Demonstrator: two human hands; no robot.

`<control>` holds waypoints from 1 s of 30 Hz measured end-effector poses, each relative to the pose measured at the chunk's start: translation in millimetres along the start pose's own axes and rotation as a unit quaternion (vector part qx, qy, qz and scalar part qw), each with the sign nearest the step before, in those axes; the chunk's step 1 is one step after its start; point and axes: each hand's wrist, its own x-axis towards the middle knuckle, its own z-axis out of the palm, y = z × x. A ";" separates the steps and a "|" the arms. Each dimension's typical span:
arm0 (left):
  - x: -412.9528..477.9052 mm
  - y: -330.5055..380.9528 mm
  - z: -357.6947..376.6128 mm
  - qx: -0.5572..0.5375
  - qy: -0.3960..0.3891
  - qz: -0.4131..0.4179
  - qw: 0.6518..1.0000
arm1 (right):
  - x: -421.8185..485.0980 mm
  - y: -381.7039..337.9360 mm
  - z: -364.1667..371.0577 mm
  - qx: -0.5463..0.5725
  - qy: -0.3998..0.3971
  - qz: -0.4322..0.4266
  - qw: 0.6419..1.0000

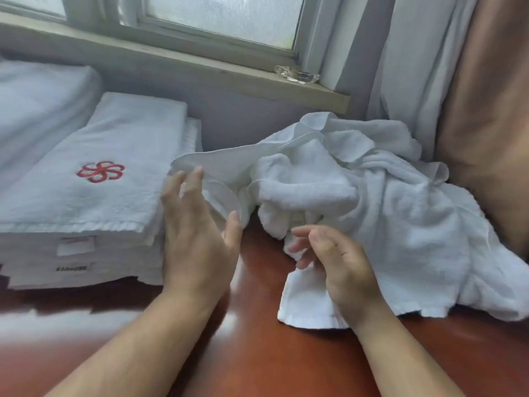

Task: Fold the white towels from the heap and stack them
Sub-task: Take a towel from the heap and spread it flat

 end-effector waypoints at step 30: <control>-36.5 -11.9 -71.3 -0.132 -0.134 0.102 0.977 | 29.3 -3.7 10.8 0.268 0.018 0.070 0.961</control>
